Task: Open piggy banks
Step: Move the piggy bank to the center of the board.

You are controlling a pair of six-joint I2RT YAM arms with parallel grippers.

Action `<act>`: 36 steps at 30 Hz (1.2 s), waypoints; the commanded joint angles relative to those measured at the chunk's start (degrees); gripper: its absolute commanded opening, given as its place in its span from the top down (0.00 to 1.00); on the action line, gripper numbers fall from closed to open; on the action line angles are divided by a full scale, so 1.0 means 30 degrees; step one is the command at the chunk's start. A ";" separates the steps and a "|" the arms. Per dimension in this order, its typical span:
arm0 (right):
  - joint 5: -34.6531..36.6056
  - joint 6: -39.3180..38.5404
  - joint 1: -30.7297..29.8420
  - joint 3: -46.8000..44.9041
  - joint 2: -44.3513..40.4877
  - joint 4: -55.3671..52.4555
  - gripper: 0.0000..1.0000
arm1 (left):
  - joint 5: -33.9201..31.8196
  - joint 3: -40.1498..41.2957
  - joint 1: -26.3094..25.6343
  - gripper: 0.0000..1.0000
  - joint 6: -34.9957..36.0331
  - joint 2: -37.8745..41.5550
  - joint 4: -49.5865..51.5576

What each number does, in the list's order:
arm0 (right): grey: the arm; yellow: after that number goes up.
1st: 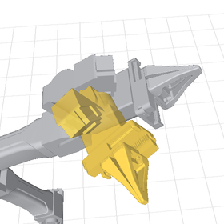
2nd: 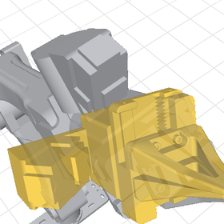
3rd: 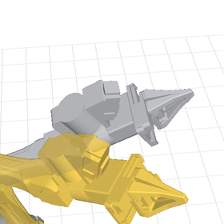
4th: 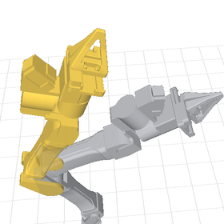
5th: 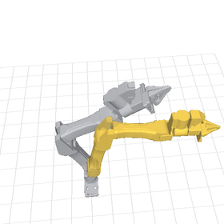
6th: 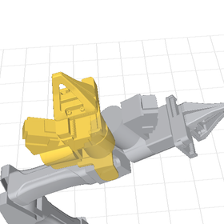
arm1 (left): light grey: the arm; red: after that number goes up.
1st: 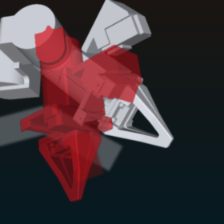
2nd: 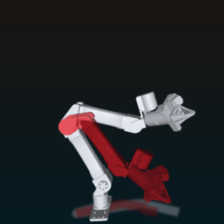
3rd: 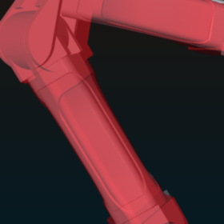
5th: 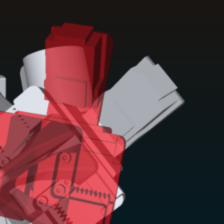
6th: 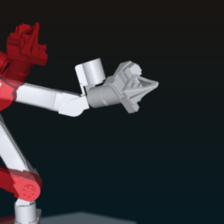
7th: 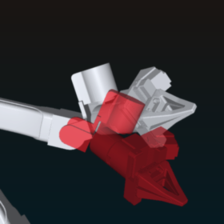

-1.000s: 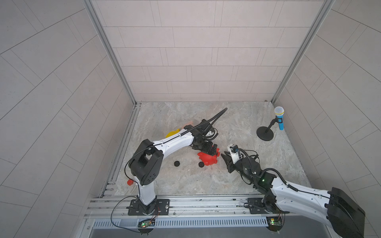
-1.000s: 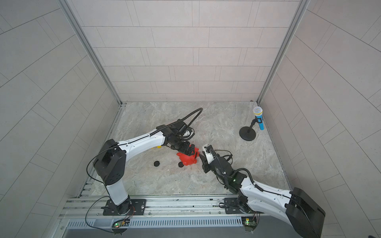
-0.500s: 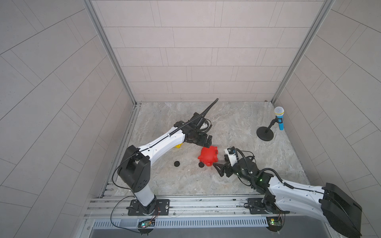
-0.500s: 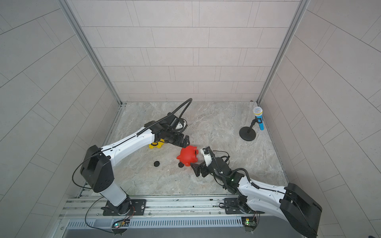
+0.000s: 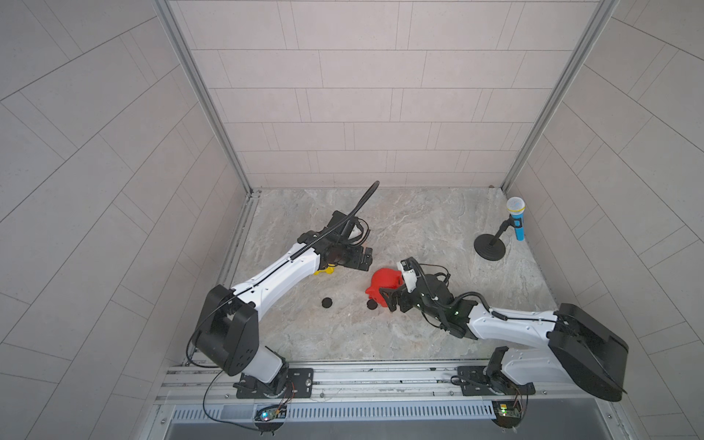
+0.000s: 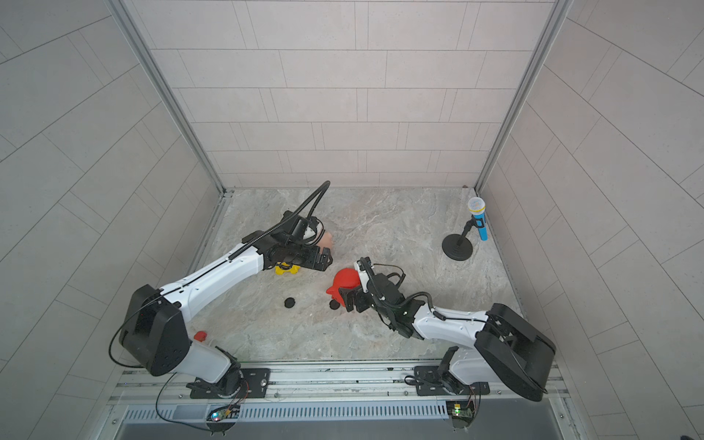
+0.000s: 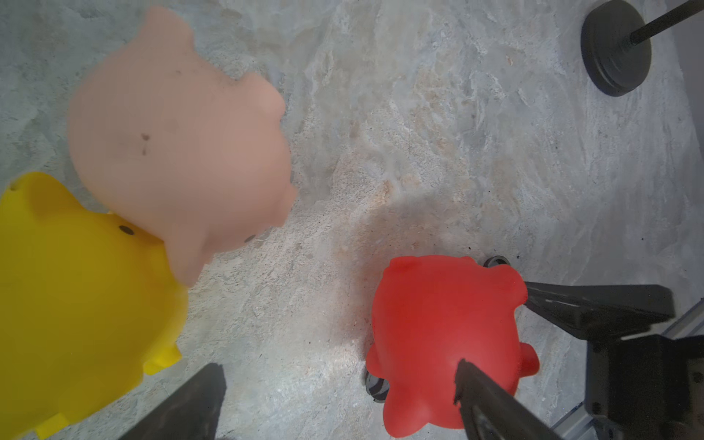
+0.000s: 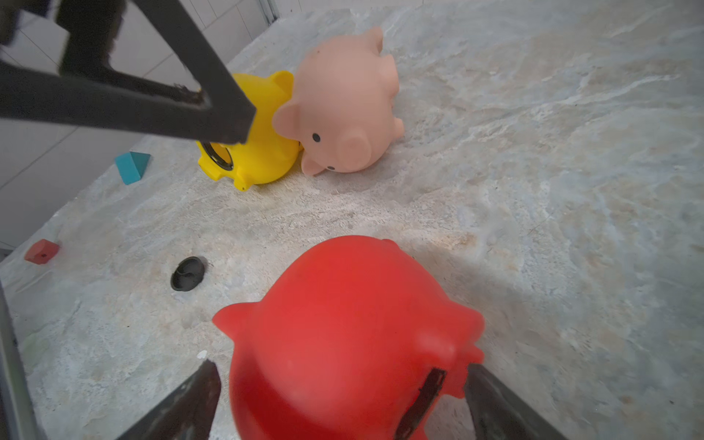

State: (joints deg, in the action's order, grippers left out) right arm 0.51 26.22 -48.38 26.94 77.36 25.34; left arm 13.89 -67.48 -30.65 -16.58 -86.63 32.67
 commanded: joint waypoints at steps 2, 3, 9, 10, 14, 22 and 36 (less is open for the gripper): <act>0.1665 0.0025 -0.0084 0.1468 0.2045 -0.0083 0.00 | 0.0386 -0.0232 0.0775 0.00 -0.0055 0.0888 -0.0621; 0.2131 -0.0171 -0.0047 0.1715 0.2592 0.0223 0.00 | 0.0508 -0.0065 0.0990 0.00 -0.0205 0.1049 -0.0863; 0.3284 -0.0440 0.1242 0.2576 0.5078 0.2409 0.02 | 0.0441 0.0728 0.1617 0.00 -0.0509 0.1989 -0.1954; 0.3299 -0.0521 0.1502 0.2711 0.5481 0.2714 0.03 | 0.0384 0.0857 0.1628 0.00 -0.0538 0.2115 -0.2105; 0.3421 -0.1102 0.2406 0.3539 0.7113 0.4683 0.05 | 0.0129 0.1183 0.1747 0.00 -0.0603 0.2495 -0.2533; 0.1756 -0.1507 0.4236 0.6414 1.0844 0.7663 0.08 | -0.1336 0.1661 0.2250 0.00 -0.0599 0.3228 -0.2832; 0.0944 -0.2686 0.4739 0.5331 0.3437 -0.0372 0.00 | -0.7204 0.4996 0.4361 0.00 -0.0361 0.6493 -0.6326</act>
State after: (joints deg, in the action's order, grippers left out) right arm 3.25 20.34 -34.65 44.51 92.75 33.71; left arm -1.87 -55.13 -19.27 -18.57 -69.38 18.98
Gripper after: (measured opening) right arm 0.999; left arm 0.998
